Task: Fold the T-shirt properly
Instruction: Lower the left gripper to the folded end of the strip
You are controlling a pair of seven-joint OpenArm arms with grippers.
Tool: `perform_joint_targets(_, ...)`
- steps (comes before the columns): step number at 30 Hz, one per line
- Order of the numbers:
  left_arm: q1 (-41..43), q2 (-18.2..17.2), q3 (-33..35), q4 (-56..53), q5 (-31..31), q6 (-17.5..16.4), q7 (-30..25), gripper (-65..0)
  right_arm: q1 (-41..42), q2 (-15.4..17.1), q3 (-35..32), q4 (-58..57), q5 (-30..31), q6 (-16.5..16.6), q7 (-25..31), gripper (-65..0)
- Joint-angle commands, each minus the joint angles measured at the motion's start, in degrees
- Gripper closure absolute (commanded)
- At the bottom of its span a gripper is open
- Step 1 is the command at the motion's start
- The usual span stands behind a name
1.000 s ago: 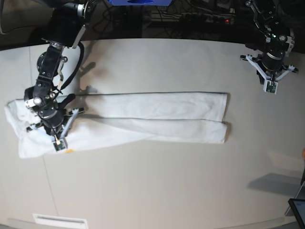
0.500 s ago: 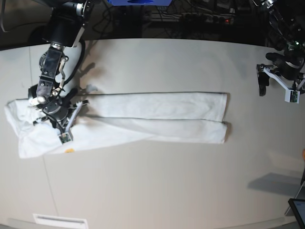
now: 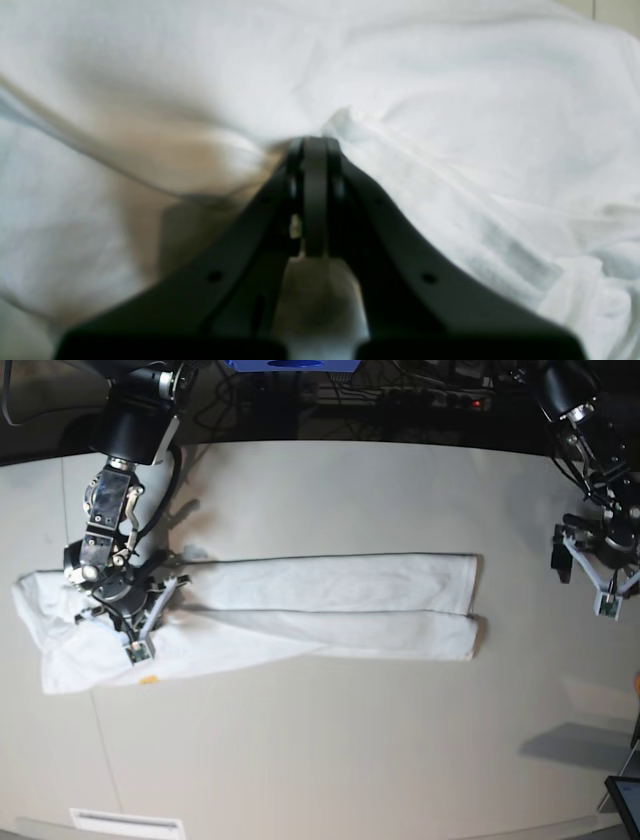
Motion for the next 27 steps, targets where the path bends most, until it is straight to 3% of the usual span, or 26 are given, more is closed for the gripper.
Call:
perform_joint_targets(1, -2.0, -1.6, 0.6, -2.1, -0.4, 0.5, 0.0, -65.0, 0.4, 0.1, -0.1, -0.1, -0.3, 0.5, -1.6, -0.3)
perform_joint_targets(4, -6.5, -3.5, 1.4, -11.2, -2.9, 0.4, 0.8, -65.0, 0.3, 0.1, 0.0, -0.1, -0.3, 0.5, -1.8, -0.3)
perform_joint_targets(6, -9.2, -5.1, 1.4, -15.1, -6.2, -0.4, 4.7, -65.0, -0.3, 0.2, 0.0, -0.1, -0.3, 0.5, -1.8, -0.3)
perform_joint_targets(8, -11.1, -7.0, 1.3, -17.9, -11.3, -2.9, 9.6, -65.0, -0.6, 0.3, -0.1, 0.0, -0.3, 0.5, -1.7, -0.3)
perform_joint_targets(13, -11.4, -10.1, 1.3, -18.6, -23.6, -2.9, 12.7, -65.0, -1.1, 0.1, -0.2, 0.0, -0.3, 0.5, -1.7, -0.3)
perform_joint_targets(22, -11.4, -11.0, -2.3, -18.7, -48.3, -2.9, 18.7, -65.0, -1.8, 0.1, -0.4, 0.0, -0.3, 0.5, -1.6, -0.3)
perform_joint_targets(27, -11.4, -10.5, -1.2, -20.2, -55.6, -2.9, 18.7, -65.0, -1.8, 0.1, -0.4, 0.0, -0.3, 0.5, -1.7, -0.3)
